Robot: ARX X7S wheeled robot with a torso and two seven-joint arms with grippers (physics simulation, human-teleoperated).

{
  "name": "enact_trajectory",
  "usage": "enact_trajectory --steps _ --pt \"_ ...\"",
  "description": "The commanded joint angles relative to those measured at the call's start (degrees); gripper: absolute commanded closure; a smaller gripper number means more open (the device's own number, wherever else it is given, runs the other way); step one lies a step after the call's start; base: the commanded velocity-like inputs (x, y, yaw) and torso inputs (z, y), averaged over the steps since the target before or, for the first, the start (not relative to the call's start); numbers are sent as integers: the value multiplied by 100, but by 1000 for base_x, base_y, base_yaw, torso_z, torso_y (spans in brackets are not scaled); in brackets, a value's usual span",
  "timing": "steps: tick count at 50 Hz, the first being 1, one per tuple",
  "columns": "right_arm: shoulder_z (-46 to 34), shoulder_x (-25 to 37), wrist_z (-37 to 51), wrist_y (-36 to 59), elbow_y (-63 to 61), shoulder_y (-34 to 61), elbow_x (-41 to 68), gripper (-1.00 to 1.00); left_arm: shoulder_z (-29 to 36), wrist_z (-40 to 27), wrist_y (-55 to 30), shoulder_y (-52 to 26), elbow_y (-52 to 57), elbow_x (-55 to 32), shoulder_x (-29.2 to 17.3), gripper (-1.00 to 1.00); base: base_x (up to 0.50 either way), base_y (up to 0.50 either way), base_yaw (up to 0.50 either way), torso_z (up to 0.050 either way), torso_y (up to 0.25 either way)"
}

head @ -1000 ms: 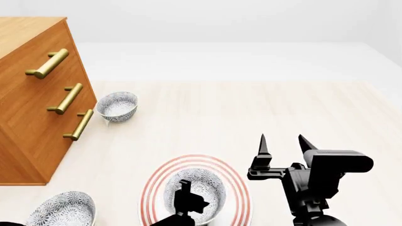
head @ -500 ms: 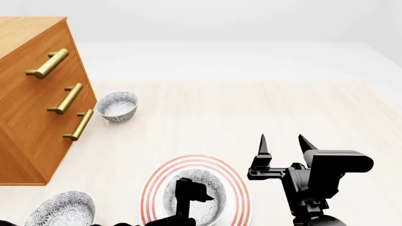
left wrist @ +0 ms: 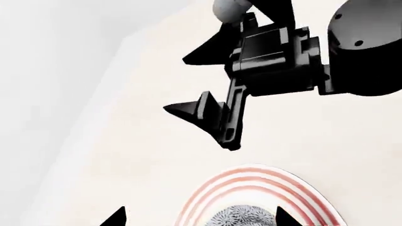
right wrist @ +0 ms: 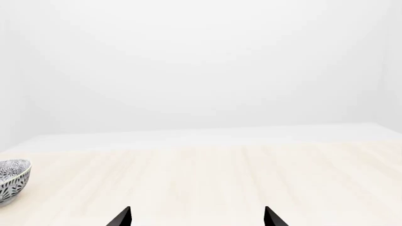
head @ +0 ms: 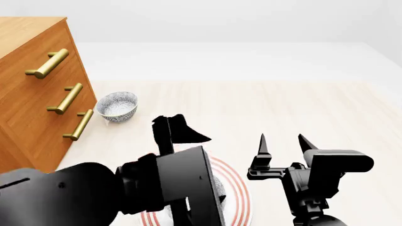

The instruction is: Put the bowl in the middle on the plate.

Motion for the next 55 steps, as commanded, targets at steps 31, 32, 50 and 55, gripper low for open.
enact_trajectory --steps 31,32,50,55 --pt "-518 514 469 1228 -1314 1431 -614 -100 -3824 -3108 4089 3930 -1213 980 979 -100 0 0 0 0 0" --pt "-547 532 468 1295 -1358 1527 -629 -100 -3843 -3125 4091 3910 -1236 967 998 -100 0 0 0 0 0" --pt "-666 635 590 2285 -2245 2433 -507 -100 -3699 -3160 4205 3866 -1071 1050 973 -100 0 0 0 0 0" --pt "-668 619 618 2404 -2385 2547 -458 -100 -3743 -3191 4138 3827 -980 935 948 -100 0 0 0 0 0"
